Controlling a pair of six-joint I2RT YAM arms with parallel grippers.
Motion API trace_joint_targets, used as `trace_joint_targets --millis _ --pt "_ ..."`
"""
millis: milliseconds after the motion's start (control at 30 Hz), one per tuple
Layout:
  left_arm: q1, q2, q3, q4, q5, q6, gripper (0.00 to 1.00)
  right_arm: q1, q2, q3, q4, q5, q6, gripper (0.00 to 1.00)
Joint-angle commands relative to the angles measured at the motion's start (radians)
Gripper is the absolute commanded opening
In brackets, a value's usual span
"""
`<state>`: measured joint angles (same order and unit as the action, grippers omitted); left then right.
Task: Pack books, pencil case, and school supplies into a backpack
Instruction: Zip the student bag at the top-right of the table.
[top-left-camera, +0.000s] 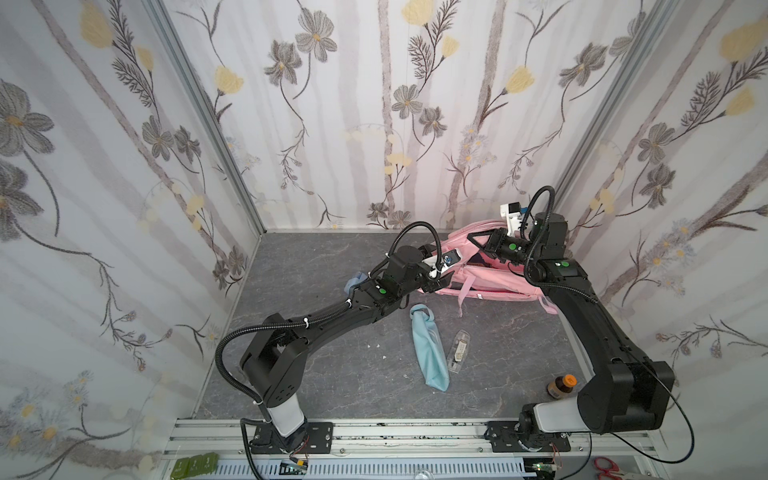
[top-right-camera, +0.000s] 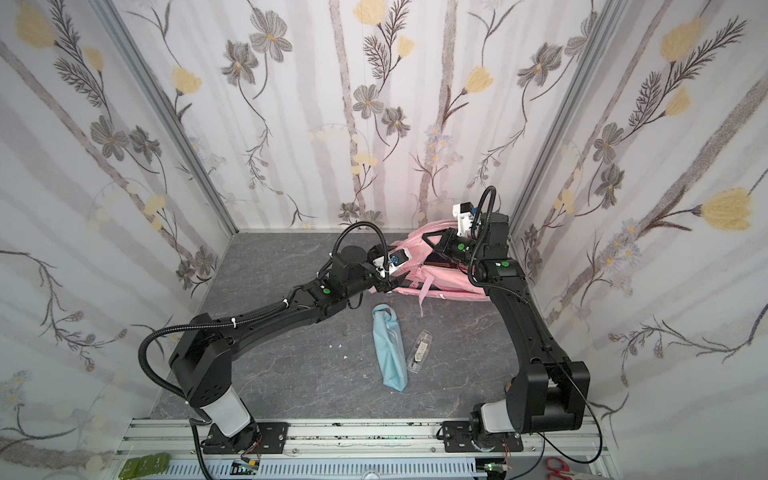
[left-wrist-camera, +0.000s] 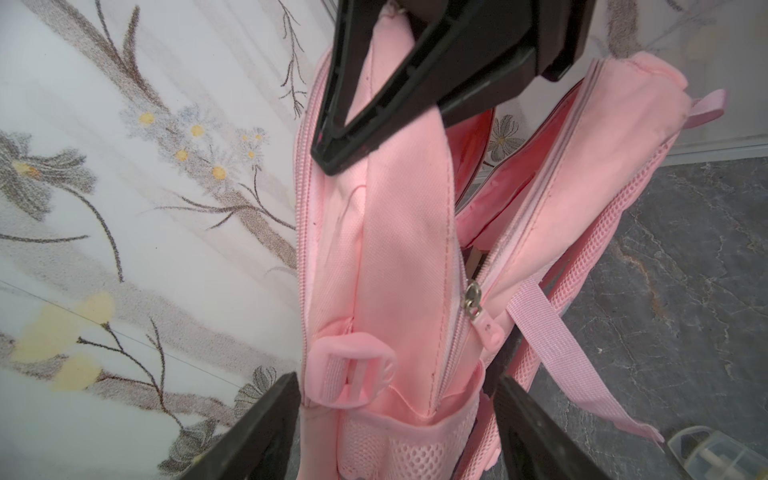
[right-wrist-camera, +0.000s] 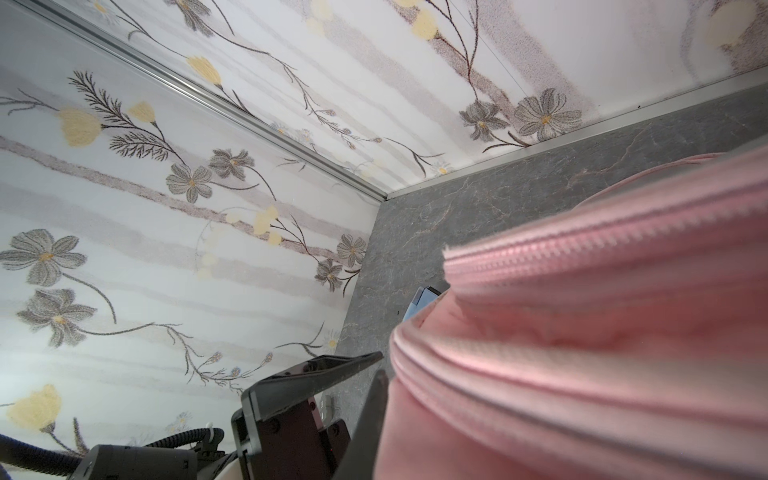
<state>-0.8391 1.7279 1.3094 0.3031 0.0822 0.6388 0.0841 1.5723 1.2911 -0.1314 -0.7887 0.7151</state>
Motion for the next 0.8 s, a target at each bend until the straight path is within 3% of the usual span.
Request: trace_joint_targets --millis 0,367,467,767 --pt "-0.010 0.020 -0.011 0.077 0.025 0.048 0.72 0.002 0.002 0.016 0.088 -0.083 0.034 0.00" --pt "-0.009 0.129 0.066 0.074 0.022 0.056 0.65 0.002 -0.005 0.015 0.077 -0.099 0.045 0.00" --pt "-0.007 0.154 0.072 0.071 0.020 0.056 0.49 0.000 -0.003 0.016 0.101 -0.121 0.068 0.00" --pt "-0.003 0.199 0.045 0.097 -0.066 0.092 0.46 -0.016 -0.006 0.019 0.122 -0.152 0.101 0.00"
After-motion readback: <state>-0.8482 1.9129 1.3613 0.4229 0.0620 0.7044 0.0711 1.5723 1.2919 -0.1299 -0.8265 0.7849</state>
